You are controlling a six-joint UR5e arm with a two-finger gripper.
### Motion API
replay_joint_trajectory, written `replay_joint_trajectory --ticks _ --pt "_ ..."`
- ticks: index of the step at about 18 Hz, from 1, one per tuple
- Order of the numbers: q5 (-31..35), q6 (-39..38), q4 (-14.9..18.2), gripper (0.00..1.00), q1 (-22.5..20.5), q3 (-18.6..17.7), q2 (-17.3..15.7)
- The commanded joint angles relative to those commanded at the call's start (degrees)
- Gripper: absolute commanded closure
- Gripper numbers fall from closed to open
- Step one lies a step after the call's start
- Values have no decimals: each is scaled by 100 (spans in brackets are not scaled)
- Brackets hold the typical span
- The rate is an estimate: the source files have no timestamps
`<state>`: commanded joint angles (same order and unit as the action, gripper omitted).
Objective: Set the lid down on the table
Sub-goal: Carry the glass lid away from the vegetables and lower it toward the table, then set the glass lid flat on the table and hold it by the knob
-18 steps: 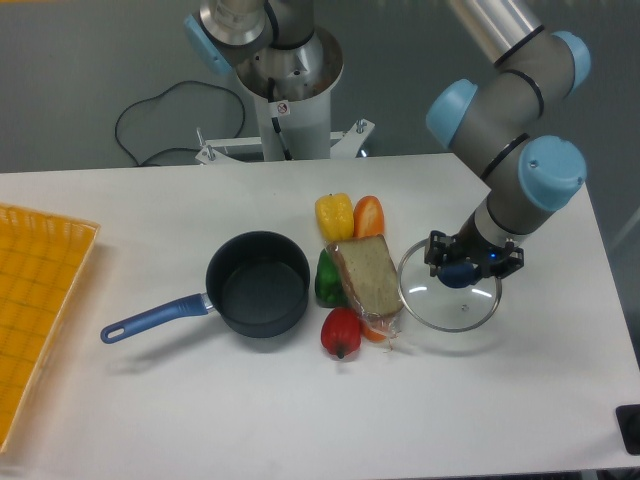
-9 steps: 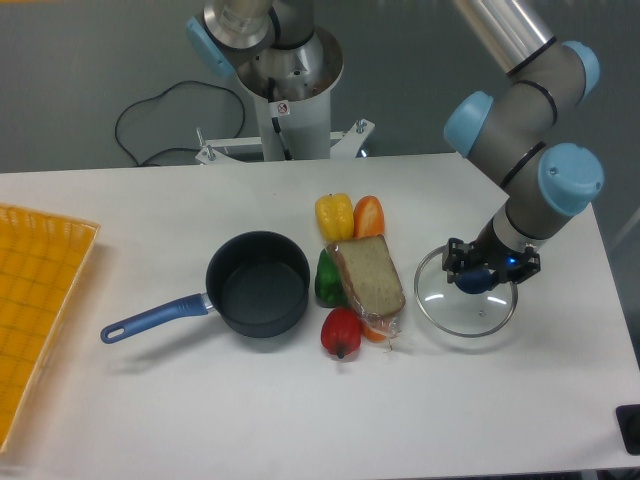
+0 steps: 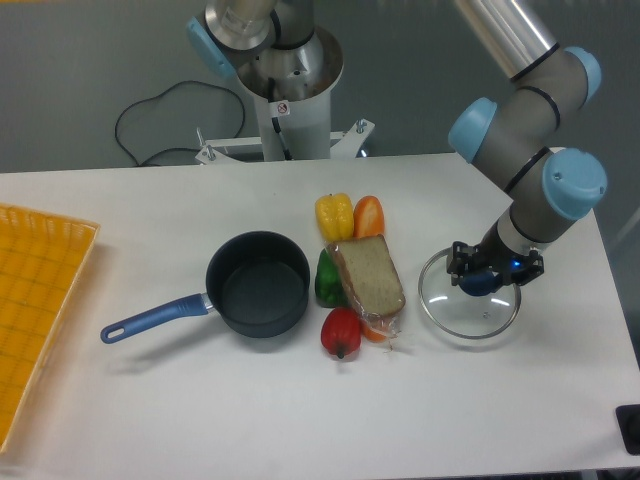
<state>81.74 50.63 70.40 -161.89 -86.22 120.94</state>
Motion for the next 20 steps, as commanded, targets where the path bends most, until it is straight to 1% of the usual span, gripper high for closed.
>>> replay_joint_trajectory --ticks 2,5,20 --pt "0 0 -9 42 0 0 0" --pt "0 -9 -219 41 0 -26 9" --pt "-9 -35 -237 41 44 -88 88"
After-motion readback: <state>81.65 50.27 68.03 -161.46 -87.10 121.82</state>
